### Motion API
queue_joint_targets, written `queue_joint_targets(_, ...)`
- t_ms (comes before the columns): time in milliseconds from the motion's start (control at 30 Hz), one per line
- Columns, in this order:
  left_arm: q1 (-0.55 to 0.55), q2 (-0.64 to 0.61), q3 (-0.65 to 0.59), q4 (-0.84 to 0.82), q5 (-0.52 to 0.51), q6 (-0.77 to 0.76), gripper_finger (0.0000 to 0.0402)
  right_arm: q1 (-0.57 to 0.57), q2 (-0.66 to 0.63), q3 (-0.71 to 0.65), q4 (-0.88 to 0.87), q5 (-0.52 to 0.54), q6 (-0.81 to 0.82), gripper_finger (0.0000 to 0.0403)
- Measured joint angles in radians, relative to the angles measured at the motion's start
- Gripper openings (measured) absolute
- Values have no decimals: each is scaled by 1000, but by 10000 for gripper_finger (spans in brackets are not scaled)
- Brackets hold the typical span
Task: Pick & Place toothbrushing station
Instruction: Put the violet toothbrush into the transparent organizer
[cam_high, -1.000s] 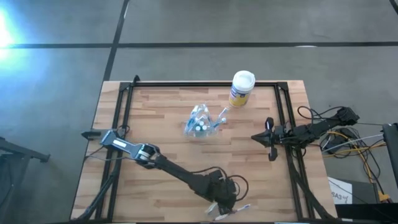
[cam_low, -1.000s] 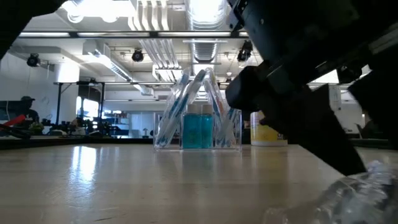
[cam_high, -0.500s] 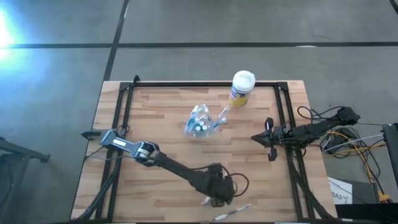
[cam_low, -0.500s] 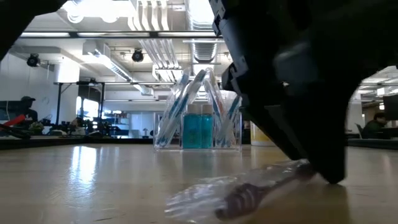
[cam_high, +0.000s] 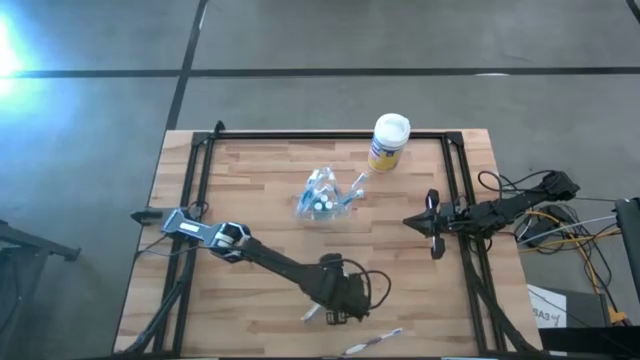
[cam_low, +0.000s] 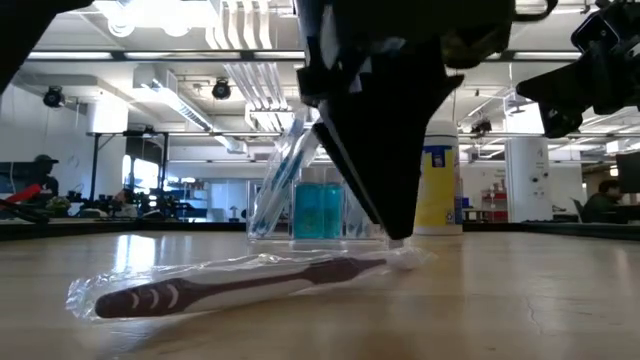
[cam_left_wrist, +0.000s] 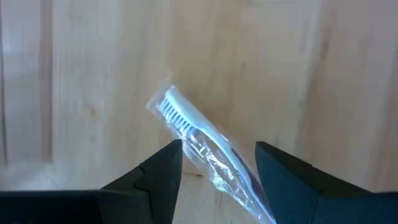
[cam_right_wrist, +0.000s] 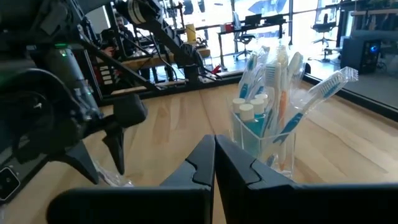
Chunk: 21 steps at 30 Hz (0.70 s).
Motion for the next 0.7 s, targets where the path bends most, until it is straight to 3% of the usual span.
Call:
queue_joint_targets(367, 21, 0, -15, 5, 60, -128, 206, 0, 0, 0, 1, 1, -48, 8)
queue_joint_targets(700, 73, -9, -188, 145, 117, -156, 206, 0, -2, 0, 40, 2, -93, 8)
